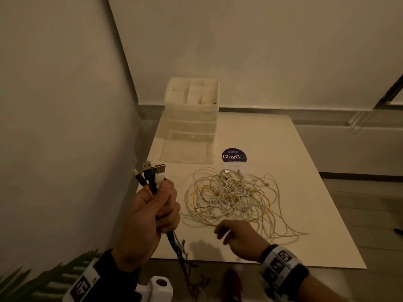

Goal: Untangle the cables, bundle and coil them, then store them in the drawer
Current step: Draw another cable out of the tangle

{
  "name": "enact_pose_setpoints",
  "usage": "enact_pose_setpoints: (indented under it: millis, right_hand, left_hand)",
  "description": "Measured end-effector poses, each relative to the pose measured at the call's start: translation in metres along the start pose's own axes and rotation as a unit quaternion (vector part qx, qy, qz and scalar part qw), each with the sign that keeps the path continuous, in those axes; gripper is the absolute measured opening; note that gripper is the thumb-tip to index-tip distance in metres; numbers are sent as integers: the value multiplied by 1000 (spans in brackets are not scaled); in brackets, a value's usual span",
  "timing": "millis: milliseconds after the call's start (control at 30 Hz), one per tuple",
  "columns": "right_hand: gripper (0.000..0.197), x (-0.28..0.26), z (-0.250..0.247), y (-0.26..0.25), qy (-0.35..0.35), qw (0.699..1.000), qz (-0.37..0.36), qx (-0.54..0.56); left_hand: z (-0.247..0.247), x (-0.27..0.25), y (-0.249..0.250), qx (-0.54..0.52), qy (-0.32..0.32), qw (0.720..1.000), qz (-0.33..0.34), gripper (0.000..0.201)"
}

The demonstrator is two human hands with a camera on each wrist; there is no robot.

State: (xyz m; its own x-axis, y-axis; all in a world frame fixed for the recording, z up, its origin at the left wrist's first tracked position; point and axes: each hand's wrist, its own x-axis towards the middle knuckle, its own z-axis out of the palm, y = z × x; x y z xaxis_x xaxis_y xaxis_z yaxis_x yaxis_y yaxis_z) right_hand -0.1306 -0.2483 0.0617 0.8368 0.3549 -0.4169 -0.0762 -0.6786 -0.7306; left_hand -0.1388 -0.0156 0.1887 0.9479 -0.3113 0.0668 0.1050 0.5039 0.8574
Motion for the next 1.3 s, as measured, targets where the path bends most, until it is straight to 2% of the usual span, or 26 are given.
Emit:
enact_pose_setpoints:
  millis: [67, 133, 300, 367, 433, 533, 600, 633, 700, 767, 800, 867, 900, 1067, 1167, 1233, 1300]
  right_hand:
    - [41, 21, -15, 26, 47, 993, 55, -97]
    - [33, 42, -23, 52, 88, 981, 96, -145]
    - [28, 71, -12, 86, 94, 969, 150, -174]
    - [22, 71, -11, 78, 150, 971, 124, -136]
    - [23, 66, -29, 61, 259, 960, 80, -72]
    - [17, 64, -85, 46, 428, 896, 76, 89]
    - [22, 81, -128, 57, 487, 849, 93, 182]
    - [24, 95, -147, 66, 490, 847, 100, 183]
    - [24, 127, -173, 89, 439, 889, 116, 68]
    - [23, 158, -179, 115, 321, 931, 144, -97]
    - [25, 171, -177, 128, 249, 941, 171, -156]
    - [28, 186, -168, 150, 136, 935, 222, -240]
    - [27, 190, -163, 158, 109, 928, 226, -277]
    - [21, 188, -147, 184, 134, 906, 162, -367]
    - [11, 187, -152, 182, 127, 894, 165, -397]
    - [8, 187, -155, 180, 125, 902, 173, -374]
    - [14, 186, -156, 180, 131, 910, 179, -351]
  left_hand:
    - [-4, 2, 1, -4, 18, 1000, 0, 66]
    - [-7, 5, 0, 2, 33, 999, -1, 67]
    - [-11, 14, -3, 16, 78, 997, -9, 72]
    - [-16, 18, -3, -2, 90, 996, -10, 65]
    - [-19, 23, -2, -15, 103, 995, -5, 61]
    - [-20, 31, -1, -13, 118, 993, -2, 70]
    - [-18, 37, -3, -11, 126, 992, -3, 73]
    - [-17, 40, -4, -9, 131, 991, -5, 73]
    - [-15, 46, -7, 0, 142, 990, -13, 74]
    - [-12, 54, -12, 15, 154, 988, -23, 73]
    - [-12, 57, -14, 24, 158, 987, -27, 69]
    - [-11, 63, -16, 35, 165, 985, -33, 61]
    - [-11, 66, -17, 37, 169, 984, -35, 58]
    - [-9, 75, -20, 30, 179, 983, -34, 61]
    - [-9, 79, -23, 35, 182, 982, -30, 64]
    - [-9, 81, -24, 42, 179, 982, -31, 63]
    - [-9, 82, -24, 48, 173, 983, -32, 60]
